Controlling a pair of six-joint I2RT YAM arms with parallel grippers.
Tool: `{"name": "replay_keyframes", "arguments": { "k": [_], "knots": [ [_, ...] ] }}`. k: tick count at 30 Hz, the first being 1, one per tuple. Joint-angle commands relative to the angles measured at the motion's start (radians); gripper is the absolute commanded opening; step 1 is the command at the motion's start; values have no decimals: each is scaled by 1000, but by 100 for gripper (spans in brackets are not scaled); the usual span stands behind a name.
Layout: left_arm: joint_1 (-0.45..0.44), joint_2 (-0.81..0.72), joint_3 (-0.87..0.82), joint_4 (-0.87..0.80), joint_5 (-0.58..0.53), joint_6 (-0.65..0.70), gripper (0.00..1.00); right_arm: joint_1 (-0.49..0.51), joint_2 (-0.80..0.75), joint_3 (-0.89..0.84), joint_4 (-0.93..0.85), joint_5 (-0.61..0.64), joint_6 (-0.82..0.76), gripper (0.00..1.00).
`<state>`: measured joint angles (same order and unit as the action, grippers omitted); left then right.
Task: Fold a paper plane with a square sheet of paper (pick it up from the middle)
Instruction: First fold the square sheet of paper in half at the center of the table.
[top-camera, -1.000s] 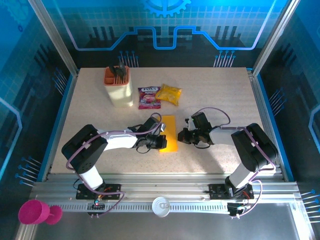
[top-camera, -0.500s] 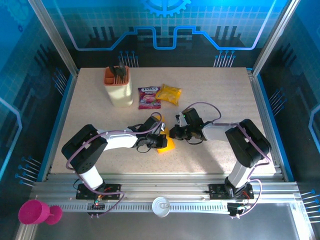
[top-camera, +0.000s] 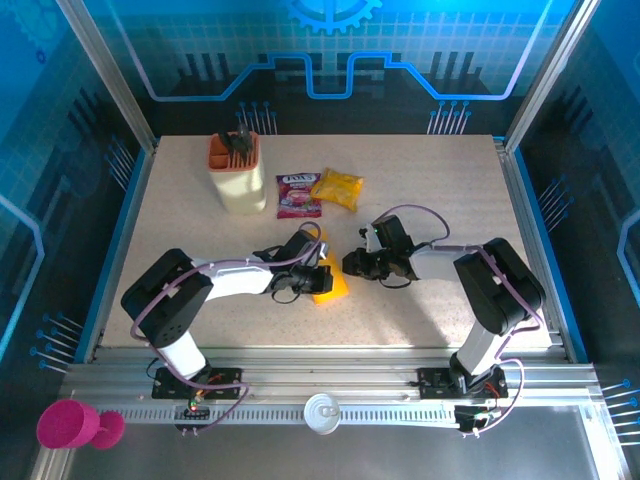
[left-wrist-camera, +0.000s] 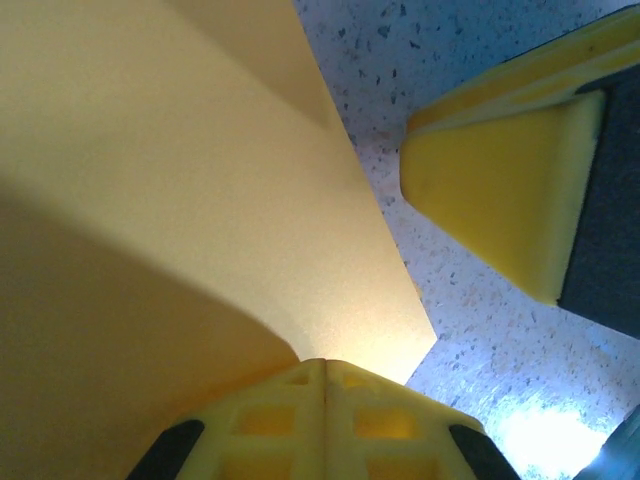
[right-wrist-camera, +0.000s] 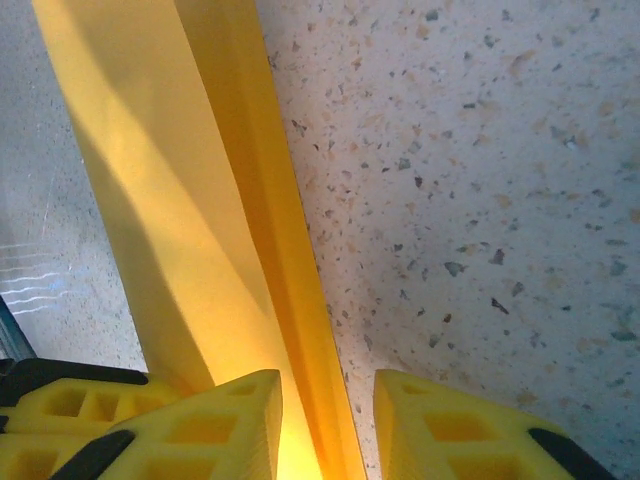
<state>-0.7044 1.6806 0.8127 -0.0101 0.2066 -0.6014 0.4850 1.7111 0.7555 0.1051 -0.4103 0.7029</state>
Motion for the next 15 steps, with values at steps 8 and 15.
{"name": "replay_keyframes", "arguments": {
  "k": [8,15],
  "knots": [
    [9,-50,6,-7,21,21,5,6,78,105,21,-107,-31,36],
    [8,-55,1,-9,23,23,5,32,136,145,39,-138,-12,29]
  ]
}}
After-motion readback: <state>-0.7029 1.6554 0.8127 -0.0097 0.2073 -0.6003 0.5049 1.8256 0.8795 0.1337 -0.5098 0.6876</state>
